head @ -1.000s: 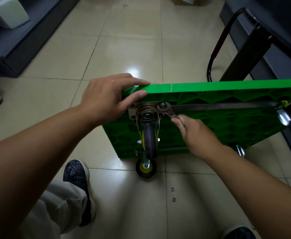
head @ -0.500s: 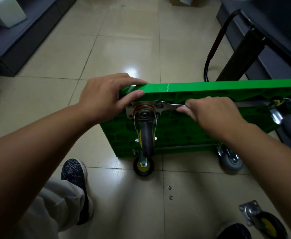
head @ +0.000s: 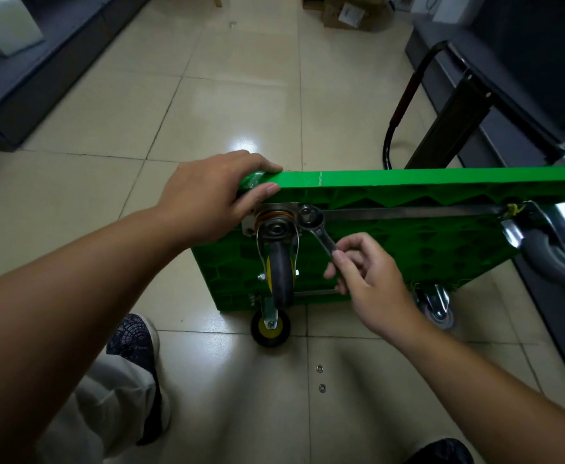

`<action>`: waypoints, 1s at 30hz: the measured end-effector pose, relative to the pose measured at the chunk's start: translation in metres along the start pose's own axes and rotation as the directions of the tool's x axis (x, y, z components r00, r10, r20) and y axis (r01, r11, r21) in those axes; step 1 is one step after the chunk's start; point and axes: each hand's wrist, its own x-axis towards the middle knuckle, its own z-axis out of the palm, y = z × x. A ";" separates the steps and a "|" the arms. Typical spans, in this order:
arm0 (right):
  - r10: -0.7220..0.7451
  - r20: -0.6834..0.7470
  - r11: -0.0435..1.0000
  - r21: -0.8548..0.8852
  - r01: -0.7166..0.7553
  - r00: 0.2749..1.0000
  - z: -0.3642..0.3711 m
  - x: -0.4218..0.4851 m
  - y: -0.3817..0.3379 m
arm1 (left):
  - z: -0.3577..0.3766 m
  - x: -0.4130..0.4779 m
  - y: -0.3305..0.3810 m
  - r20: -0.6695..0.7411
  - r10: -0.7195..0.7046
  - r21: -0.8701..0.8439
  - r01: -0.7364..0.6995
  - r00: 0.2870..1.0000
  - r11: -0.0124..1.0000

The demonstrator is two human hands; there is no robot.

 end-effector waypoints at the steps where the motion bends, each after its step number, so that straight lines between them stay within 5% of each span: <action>1: 0.000 -0.014 1.000 0.019 0.000 1.000 0.006 0.001 0.007 | 0.000 0.000 -0.001 0.004 0.004 0.003 -0.004 1.000 1.000; 18: 0.002 -0.224 0.960 0.274 0.061 0.975 0.057 0.031 0.042 | -0.001 0.001 0.002 -0.010 -0.038 0.013 0.038 0.999 0.999; 30: -0.038 -0.285 0.972 0.211 0.101 0.958 0.054 0.047 0.054 | -0.002 0.001 0.003 -0.014 -0.045 0.026 0.046 0.999 0.999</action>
